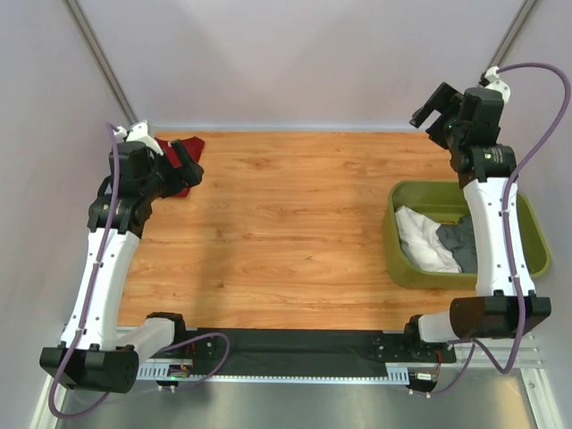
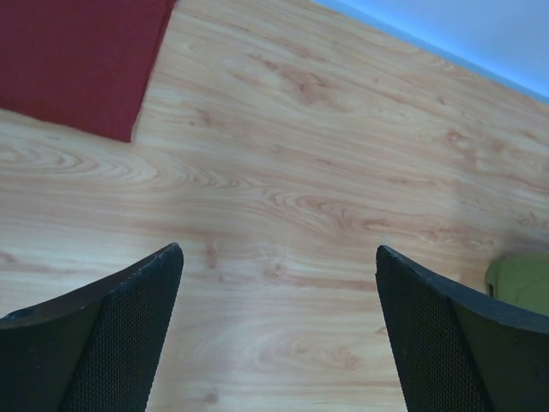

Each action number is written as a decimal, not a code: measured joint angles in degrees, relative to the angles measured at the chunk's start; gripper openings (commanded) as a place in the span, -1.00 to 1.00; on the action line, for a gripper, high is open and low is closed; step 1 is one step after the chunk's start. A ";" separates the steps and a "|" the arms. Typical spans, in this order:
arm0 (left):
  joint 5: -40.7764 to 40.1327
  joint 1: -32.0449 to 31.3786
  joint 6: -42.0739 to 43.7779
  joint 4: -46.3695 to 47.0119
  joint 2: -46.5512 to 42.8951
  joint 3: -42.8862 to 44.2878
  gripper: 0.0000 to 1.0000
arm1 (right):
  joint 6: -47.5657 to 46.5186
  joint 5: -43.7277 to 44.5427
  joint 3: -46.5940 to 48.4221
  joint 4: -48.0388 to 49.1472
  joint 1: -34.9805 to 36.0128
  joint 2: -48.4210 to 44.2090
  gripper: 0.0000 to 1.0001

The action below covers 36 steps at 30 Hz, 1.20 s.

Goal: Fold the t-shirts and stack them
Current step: Grab the tshirt from the pile

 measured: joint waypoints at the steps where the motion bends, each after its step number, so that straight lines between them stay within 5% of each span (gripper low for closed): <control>1: -0.15 0.00 -0.48 -0.79 0.79 1.09 0.99 | -0.07 -0.31 -1.81 0.59 -0.24 -0.96 1.00; 7: -1.70 0.00 -3.26 -4.46 2.12 2.23 0.99 | -3.98 -0.76 -30.32 12.96 0.52 -19.96 1.00; 13: -3.10 0.00 -3.85 -6.86 -1.09 1.70 0.99 | -4.87 -1.55 -36.50 21.99 0.52 -27.65 1.00; 22: -4.04 0.00 -1.70 -7.61 -2.49 0.98 0.99 | -0.37 -8.50 -32.98 21.81 0.52 -18.95 1.00; 31: -1.55 0.00 4.96 -5.64 -1.44 -0.72 0.99 | 2.89 -1.29 -11.21 -3.30 0.52 -3.37 1.00; 36: 0.74 0.00 7.61 -3.58 0.26 -1.22 0.99 | 4.76 4.81 -13.14 -14.86 -2.93 -4.85 1.00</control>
